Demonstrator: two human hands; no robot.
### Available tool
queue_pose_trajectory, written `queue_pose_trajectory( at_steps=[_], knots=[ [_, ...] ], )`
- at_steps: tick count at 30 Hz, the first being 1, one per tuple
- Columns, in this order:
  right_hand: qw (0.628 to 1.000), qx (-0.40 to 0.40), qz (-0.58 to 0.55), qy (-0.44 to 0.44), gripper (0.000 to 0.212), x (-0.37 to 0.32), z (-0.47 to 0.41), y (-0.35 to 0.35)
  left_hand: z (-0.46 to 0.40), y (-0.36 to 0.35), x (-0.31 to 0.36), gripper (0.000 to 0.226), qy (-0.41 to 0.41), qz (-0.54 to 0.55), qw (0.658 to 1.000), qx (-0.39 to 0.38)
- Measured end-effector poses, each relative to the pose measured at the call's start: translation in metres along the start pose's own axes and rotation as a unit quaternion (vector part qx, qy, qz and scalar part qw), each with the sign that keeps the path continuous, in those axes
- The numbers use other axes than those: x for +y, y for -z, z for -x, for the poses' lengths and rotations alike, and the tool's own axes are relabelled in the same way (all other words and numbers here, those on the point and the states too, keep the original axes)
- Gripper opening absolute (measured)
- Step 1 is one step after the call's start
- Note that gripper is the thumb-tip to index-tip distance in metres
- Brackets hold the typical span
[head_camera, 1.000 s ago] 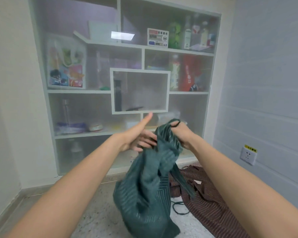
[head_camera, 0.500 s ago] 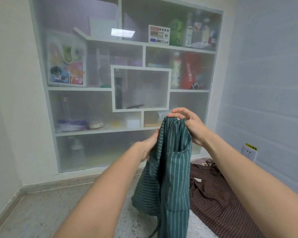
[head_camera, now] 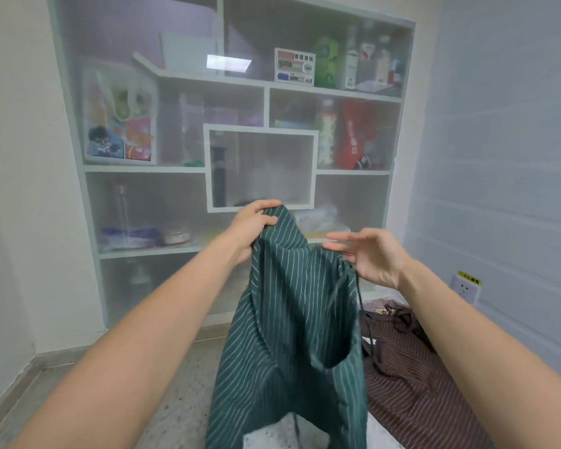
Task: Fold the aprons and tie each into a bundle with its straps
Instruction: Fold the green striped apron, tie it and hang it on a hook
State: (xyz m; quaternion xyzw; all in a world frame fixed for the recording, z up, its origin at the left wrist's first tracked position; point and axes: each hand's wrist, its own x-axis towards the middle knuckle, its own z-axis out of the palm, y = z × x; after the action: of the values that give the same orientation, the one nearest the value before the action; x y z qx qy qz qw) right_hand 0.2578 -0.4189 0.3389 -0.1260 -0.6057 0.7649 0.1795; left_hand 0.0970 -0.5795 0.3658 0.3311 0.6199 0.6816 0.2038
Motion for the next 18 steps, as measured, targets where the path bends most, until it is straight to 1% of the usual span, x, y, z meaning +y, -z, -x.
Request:
queue_pose_trajectory(
  at_steps=[2,3,4,6,8,10,12,14,16,17,18],
  knots=[
    [0.995,0.095,-0.002,0.024,0.018,0.003,-0.008,0.002,0.006,0.007,0.005,0.045,-0.019,-0.016,0.999,-0.026],
    [0.992,0.125,0.004,0.012,0.014,0.003,-0.012,0.003,0.009,0.011,0.005,0.047,-0.028,-0.026,0.999,-0.036],
    [0.991,0.131,0.012,-0.019,0.015,0.004,-0.014,0.004,0.012,0.014,0.006,0.049,-0.039,-0.036,0.998,-0.04],
    [0.987,0.094,0.036,-0.121,0.025,0.007,-0.013,-0.001,0.017,0.019,0.006,0.052,-0.063,-0.065,0.995,-0.031],
    [0.978,0.055,0.071,-0.19,0.025,0.009,-0.01,-0.006,0.022,0.025,0.007,0.054,-0.081,-0.074,0.994,-0.012],
    [0.974,0.011,0.084,-0.209,0.024,0.013,-0.006,-0.013,0.026,0.032,0.008,0.056,-0.093,-0.069,0.993,0.008],
    [0.973,-0.031,0.066,-0.221,0.026,0.016,0.0,-0.022,0.031,0.037,0.009,0.06,-0.099,-0.073,0.992,0.021],
    [0.974,-0.059,0.056,-0.211,0.024,0.015,0.008,-0.034,0.039,0.04,0.012,0.061,-0.089,-0.062,0.994,0.026],
    [0.986,-0.061,0.058,-0.142,0.019,0.014,0.01,-0.042,0.049,0.04,0.017,0.06,-0.07,-0.047,0.996,0.026],
    [0.993,-0.053,0.073,-0.082,0.029,0.013,0.009,-0.044,0.054,0.042,0.02,0.06,-0.062,-0.043,0.997,0.028],
    [0.995,-0.031,0.093,-0.02,0.046,0.013,0.006,-0.044,0.058,0.045,0.023,0.06,-0.055,-0.041,0.997,0.031]
  ],
)
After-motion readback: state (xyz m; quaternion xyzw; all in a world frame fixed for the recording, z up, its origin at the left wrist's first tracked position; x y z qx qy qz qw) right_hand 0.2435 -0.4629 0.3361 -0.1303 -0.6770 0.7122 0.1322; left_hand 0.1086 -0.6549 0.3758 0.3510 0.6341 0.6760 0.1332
